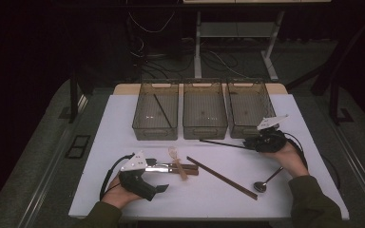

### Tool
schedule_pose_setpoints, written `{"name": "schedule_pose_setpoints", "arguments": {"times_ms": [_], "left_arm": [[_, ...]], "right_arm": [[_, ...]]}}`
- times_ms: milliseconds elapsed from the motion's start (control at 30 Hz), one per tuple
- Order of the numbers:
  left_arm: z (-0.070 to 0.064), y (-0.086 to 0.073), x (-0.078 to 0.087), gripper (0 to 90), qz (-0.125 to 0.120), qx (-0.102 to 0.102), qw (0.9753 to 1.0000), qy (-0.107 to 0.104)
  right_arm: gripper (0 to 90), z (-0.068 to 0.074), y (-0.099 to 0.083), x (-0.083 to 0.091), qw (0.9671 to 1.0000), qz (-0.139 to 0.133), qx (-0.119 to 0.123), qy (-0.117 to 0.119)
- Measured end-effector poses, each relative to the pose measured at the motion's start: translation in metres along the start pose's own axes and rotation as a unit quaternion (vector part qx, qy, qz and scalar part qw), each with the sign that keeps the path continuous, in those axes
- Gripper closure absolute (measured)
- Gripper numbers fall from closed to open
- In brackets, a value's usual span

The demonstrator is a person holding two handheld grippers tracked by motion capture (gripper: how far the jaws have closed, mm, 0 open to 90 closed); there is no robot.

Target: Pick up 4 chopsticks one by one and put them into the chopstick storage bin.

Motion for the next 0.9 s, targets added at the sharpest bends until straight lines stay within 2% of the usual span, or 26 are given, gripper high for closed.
{"name": "schedule_pose_setpoints", "arguments": {"times_ms": [267,500,767,900], "left_arm": [[0.0,0.0,-0.001,0.0,0.002,0.0,1.0,-0.003],[0.0,-0.001,-0.002,0.0,0.004,0.001,1.0,-0.004],[0.001,-0.001,-0.003,0.0,0.005,0.0,1.0,-0.006],[0.0,0.0,-0.003,0.0,0.004,0.0,1.0,-0.007]], "right_arm": [[76.5,0.0,-0.002,-0.009,0.9998,0.011,0.006,0.013],[78.8,0.001,-0.005,-0.016,0.9995,0.025,0.017,0.008],[83.3,0.005,-0.007,-0.015,0.9992,0.028,0.026,0.014],[84.2,0.012,-0.009,-0.012,0.9984,0.038,0.038,0.018]]}}
Point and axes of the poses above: each handheld gripper's, and its own axes: x roughly backward along the jaws, y roughly out of its top, z roughly to its left, the point moved 6 cm from there along -x, roughly forward along the jaws, and after that the axes turned 11 degrees about z, right-handed, at the moved point
